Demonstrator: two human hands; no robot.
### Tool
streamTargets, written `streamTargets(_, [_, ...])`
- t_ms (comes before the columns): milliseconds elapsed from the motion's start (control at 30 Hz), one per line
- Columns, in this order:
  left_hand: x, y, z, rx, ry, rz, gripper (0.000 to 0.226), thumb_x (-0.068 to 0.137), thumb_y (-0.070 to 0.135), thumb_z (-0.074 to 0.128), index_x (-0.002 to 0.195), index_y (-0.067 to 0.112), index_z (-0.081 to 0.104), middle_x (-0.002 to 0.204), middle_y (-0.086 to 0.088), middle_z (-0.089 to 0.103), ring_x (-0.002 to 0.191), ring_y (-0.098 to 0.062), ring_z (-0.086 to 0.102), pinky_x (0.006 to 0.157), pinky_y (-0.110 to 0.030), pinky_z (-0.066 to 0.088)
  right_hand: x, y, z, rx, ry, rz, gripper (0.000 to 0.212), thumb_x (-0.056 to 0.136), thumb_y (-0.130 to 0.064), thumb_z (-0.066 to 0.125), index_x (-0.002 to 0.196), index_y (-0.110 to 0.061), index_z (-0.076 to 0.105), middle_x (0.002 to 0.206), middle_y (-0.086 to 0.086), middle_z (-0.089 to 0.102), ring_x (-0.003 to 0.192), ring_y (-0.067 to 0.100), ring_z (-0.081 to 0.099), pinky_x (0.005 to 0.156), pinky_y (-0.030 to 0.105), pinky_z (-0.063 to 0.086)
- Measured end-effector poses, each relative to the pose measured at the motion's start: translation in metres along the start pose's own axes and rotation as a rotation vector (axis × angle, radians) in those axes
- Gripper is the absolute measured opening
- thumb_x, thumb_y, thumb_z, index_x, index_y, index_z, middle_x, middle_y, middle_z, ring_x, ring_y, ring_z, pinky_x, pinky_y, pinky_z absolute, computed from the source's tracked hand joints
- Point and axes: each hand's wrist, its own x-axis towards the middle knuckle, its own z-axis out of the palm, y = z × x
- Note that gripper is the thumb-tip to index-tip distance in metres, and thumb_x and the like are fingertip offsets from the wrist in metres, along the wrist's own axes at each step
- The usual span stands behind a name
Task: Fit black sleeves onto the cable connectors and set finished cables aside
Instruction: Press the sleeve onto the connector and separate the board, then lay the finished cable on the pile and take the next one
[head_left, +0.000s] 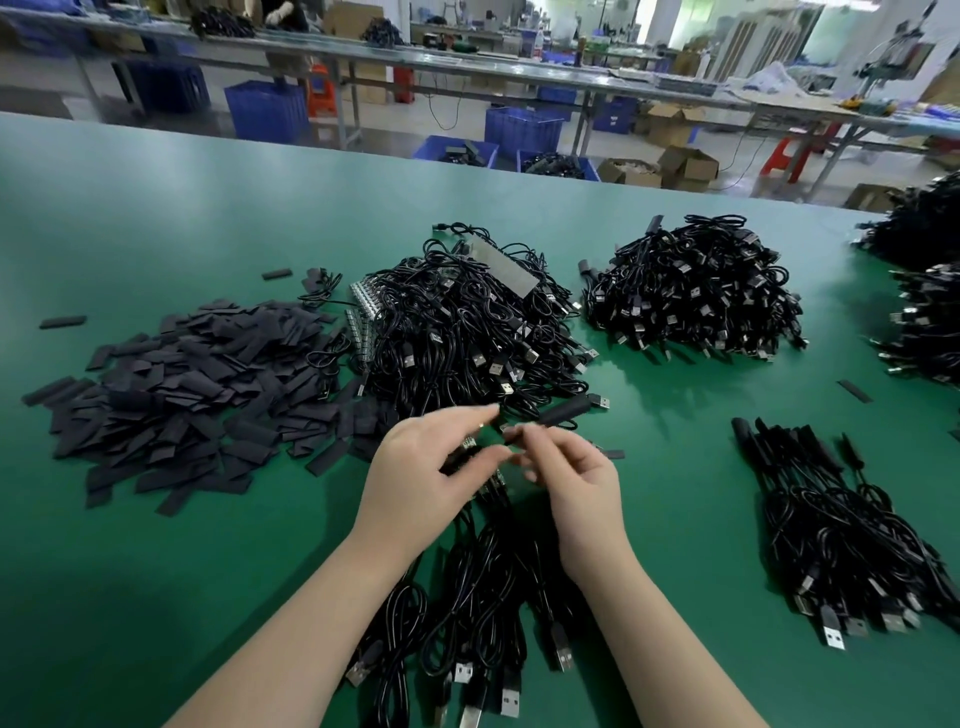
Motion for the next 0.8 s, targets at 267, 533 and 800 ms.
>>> streamTargets(267, [0.001, -0.002, 0.001, -0.006, 0.078, -0.146, 0.03, 0.096, 0.026, 0.054, 0.126, 0.024, 0.061, 0.093, 0.021, 0.057, 0.092, -0.001, 0.055, 0.076, -0.02, 0.046, 0.01, -0.088, -0.084, 0.142, 0.414, -0.083, 0.013, 0.095, -0.03, 0.062, 0.086, -0.022, 0.066, 0.061, -0.008, 0.064, 0.052, 0.007, 0.06, 0.055, 0.021, 0.051])
streamTargets(533, [0.001, -0.008, 0.005, 0.389, -0.101, -0.271, 0.038, 0.092, 0.047, 0.053, 0.123, 0.027, 0.063, 0.095, 0.013, 0.056, 0.093, -0.011, 0.056, 0.084, -0.029, 0.036, 0.02, -0.092, -0.165, -1.575, 0.581, 0.358, 0.029, 0.099, -0.038, 0.053, 0.111, -0.016, 0.068, 0.096, 0.014, 0.064, 0.092, 0.035, 0.059, 0.08, 0.042, 0.052])
streamTargets(800, [0.0, -0.015, 0.007, 0.324, -0.147, -0.296, 0.022, 0.085, 0.052, 0.064, 0.092, 0.032, 0.072, 0.091, 0.017, 0.058, 0.089, -0.008, 0.057, 0.088, -0.031, 0.041, 0.017, -0.055, -0.068, -1.45, 0.329, -0.261, 0.045, 0.089, -0.04, 0.067, 0.13, -0.022, 0.062, 0.125, 0.007, 0.065, 0.11, 0.033, 0.056, 0.085, 0.039, 0.045])
